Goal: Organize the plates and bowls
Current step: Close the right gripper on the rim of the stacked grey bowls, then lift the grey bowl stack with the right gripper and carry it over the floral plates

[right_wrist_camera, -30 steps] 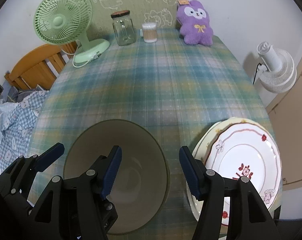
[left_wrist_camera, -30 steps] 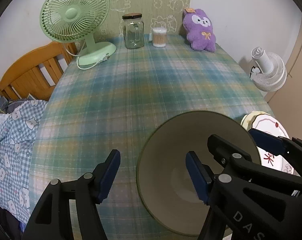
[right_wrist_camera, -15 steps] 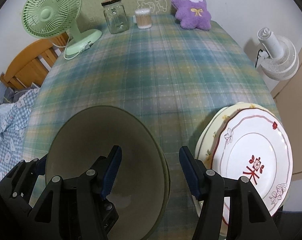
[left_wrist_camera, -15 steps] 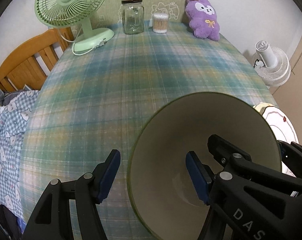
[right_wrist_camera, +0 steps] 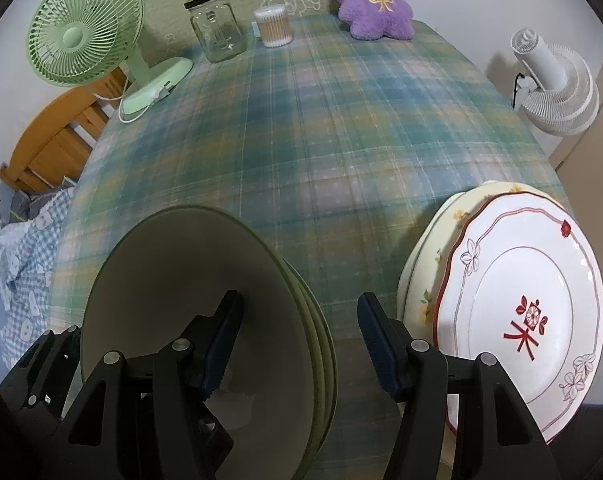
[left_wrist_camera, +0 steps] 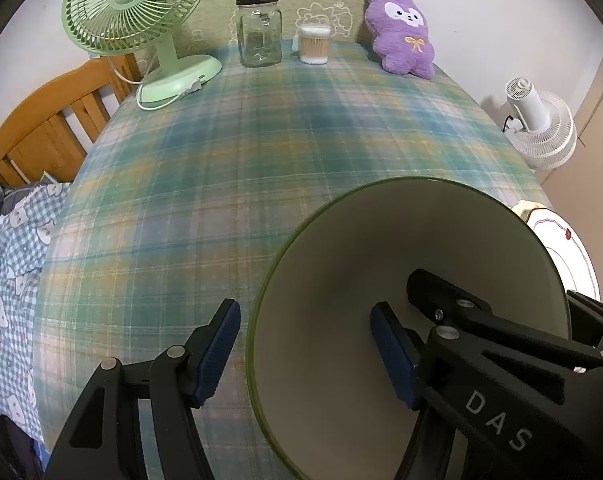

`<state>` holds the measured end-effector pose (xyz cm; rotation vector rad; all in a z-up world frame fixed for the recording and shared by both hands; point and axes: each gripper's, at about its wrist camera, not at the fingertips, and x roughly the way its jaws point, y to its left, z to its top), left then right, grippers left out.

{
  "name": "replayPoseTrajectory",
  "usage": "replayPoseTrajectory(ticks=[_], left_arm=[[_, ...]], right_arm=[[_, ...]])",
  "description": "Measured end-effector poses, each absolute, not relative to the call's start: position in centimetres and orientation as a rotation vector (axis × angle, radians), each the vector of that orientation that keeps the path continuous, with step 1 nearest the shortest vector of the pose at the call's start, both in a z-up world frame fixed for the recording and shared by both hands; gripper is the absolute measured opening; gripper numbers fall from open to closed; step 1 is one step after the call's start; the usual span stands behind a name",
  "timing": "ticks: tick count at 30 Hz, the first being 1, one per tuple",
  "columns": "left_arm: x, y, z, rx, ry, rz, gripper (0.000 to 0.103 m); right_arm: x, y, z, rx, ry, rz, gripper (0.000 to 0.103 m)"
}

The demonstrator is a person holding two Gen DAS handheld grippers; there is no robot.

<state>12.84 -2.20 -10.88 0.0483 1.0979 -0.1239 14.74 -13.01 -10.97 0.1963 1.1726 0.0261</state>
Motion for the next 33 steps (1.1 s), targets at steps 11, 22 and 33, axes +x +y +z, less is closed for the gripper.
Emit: replayPoseTrajectory(ticks=[11,22,33], left_arm=[[12.70,-2.60,-10.88,0.049,1.092,-0.119,0.066],[12.56,-2.71,-10.69,0.019,1.103,-0.154,0.052],[12.54,-2.59,-10.45,0.007,1.113,-0.166,0.048]], right_arm=[[14.88,-13.34,-11.36,0.236,1.188,0.049,0.063],[14.71,-12.75,-11.21,0.246,1.200,0.082,0.048],[14.90,-12.89,-10.87,0.253,1.229,0.068,0.048]])
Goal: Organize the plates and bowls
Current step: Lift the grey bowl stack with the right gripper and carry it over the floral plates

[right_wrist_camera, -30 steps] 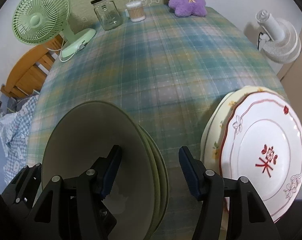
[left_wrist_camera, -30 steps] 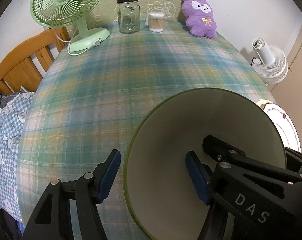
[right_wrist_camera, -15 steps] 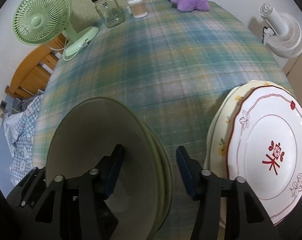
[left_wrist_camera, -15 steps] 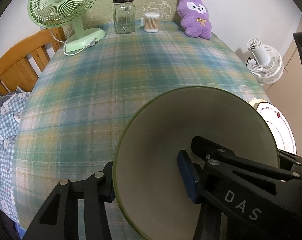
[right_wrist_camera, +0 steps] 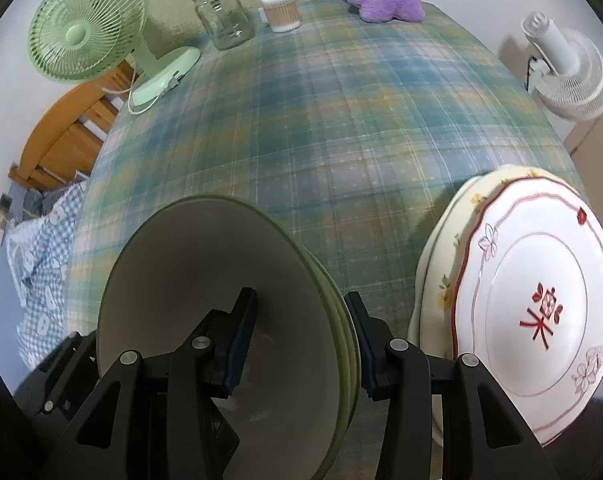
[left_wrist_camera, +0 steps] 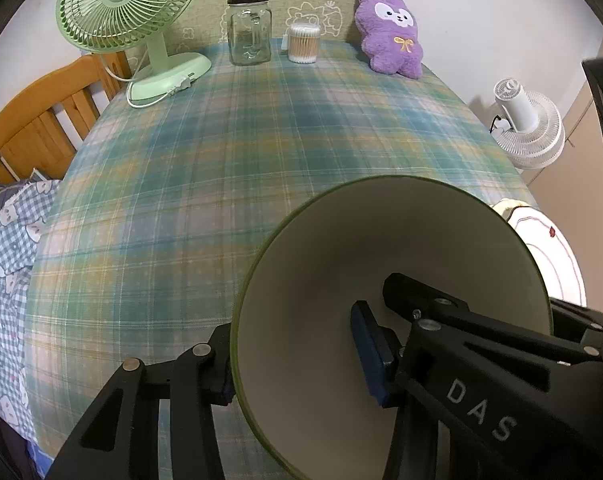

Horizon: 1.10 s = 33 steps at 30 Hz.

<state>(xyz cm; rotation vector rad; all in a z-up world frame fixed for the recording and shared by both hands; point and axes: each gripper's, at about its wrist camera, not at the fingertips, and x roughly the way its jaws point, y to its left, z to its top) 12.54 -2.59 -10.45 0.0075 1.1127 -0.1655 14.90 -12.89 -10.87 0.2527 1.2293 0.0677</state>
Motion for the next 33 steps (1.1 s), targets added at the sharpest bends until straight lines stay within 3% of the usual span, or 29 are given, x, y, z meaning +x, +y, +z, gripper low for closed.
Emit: replayPoseTrajectory(ticks=[33], left_arm=[[11.5,-2.9,-2.7,0.028,0.996,-0.197,0.046]], right_arm=[[12.7,-13.0,-2.0,0.229,1.063,0.029,0.048]])
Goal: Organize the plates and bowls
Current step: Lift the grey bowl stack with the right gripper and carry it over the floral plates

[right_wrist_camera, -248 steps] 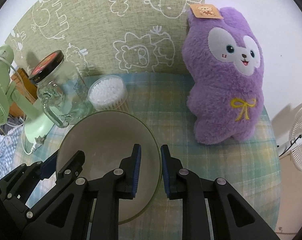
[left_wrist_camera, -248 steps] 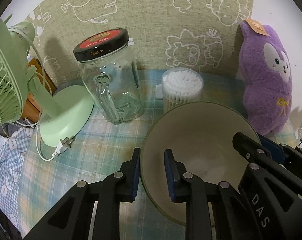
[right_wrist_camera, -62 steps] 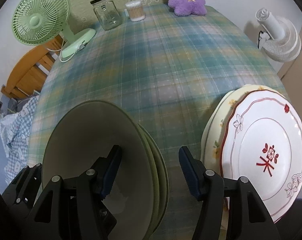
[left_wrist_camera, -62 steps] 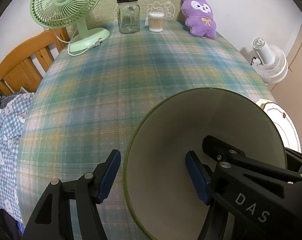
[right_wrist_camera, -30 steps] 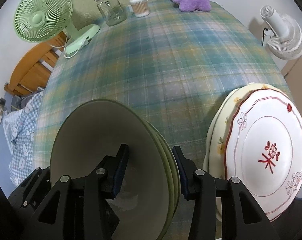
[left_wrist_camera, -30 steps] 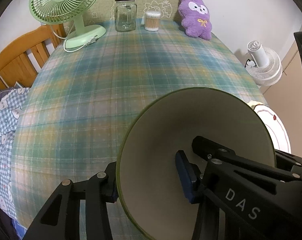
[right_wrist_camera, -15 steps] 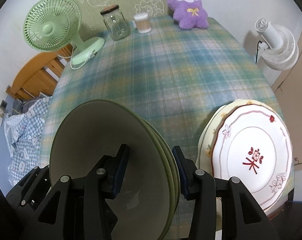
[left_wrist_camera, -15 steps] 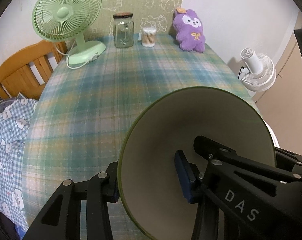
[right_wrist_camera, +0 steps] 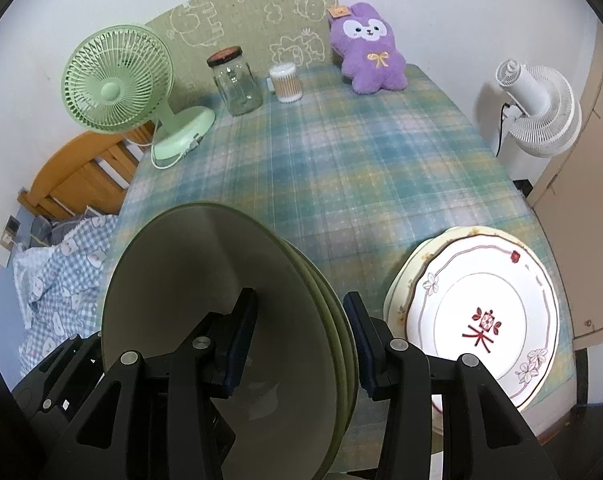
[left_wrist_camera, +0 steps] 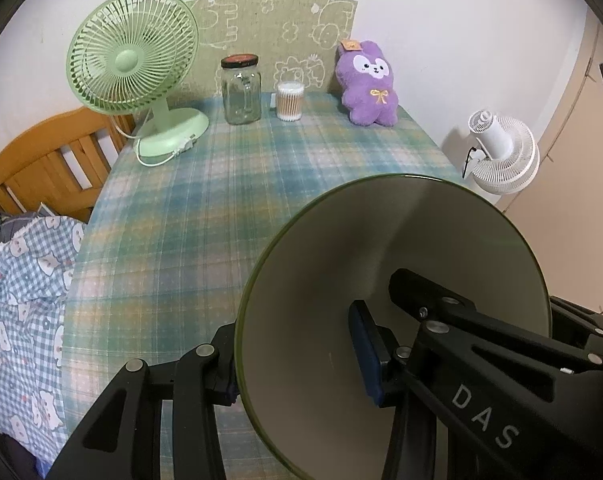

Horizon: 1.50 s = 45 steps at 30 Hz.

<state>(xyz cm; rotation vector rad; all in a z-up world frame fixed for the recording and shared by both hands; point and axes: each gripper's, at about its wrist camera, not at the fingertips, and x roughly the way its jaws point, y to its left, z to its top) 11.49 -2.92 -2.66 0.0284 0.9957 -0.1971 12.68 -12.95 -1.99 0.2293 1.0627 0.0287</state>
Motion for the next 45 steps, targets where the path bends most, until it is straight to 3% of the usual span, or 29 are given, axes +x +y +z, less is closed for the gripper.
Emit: replayPoseTrajectory(ticks=[45], left_arm=[[11.0,-20.6,-4.6,-0.011,1.052,-0.131,0.046]], right_arm=[[12.1,-30.9,-3.8,0.189,1.122,0.073,0.048]])
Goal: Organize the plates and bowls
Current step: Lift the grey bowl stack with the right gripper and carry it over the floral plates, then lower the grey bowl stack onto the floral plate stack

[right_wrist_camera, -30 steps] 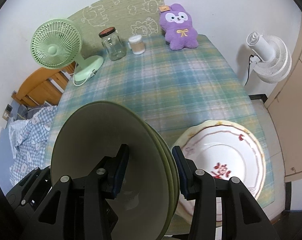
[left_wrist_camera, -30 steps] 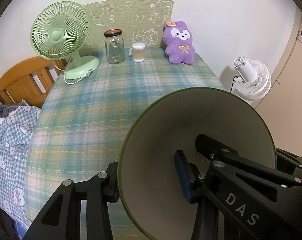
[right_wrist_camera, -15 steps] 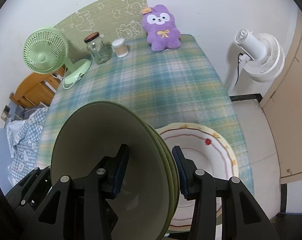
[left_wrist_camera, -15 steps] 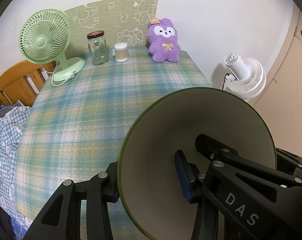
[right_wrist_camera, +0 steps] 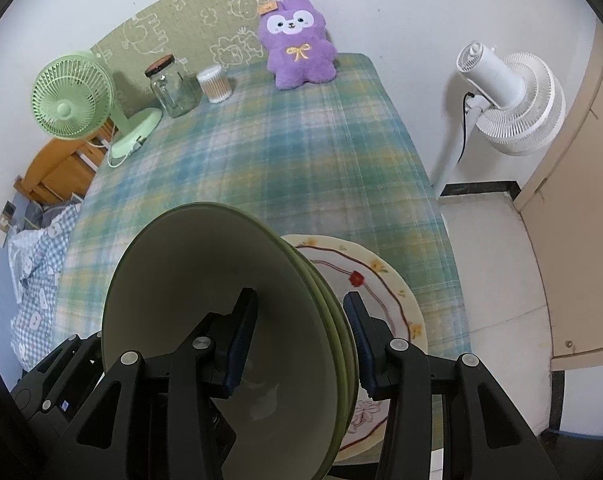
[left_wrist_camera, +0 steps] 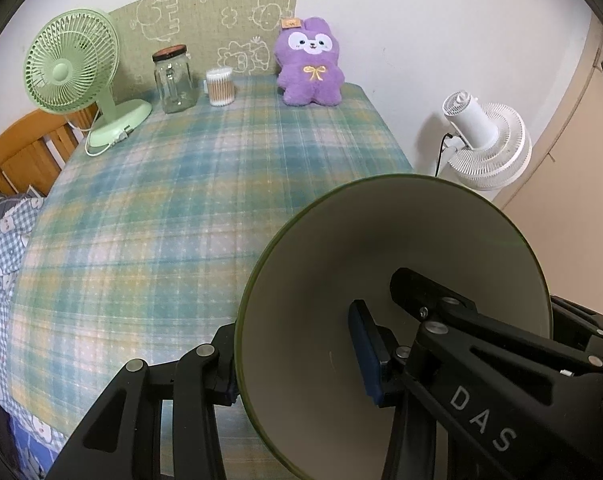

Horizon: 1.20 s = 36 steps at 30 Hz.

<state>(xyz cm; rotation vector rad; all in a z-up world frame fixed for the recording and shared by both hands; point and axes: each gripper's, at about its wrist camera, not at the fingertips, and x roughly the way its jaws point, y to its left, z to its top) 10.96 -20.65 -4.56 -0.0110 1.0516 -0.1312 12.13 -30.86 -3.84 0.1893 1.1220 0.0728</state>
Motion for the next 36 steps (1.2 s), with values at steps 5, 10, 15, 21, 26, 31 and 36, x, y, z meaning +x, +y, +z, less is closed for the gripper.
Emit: replayPoseTrajectory(ticks=[5,10,15,21,26,31,36], left_arm=[[11.0,-21.3,-5.4,-0.019,1.073,-0.111,0.046],[11.0,-21.9,-6.2,-0.022,1.093,-0.095,0.046],[11.1,-22.2,-6.9,-0.029,1.110,-0.080,0.046],[11.2,-22.4,-7.1,-0.024,1.109,-0.063,0.046],[11.5,-22.7,-7.3,-0.003,1.106,-0.057,0.045],[11.9,-23.0,-7.6,0.014,1.104,-0.055,0.046],[12.3,-23.3,-7.6,0.023,1.104,-0.050,0.046]], right_arm=[[12.4,-31.6,-4.9,0.191,1.144,0.087,0.048],[12.7,-32.1,-6.0,0.185,1.169,0.102,0.048],[12.9,-32.3,-6.8,0.180,1.188,0.113,0.048],[13.2,-32.5,-7.2,0.173,1.193,0.129,0.048],[13.7,-32.7,-7.6,0.180,1.197,0.132,0.048],[13.9,-33.1,-8.0,0.192,1.200,0.131,0.047],[14.3,-33.4,-8.0,0.191,1.191,0.133,0.046]])
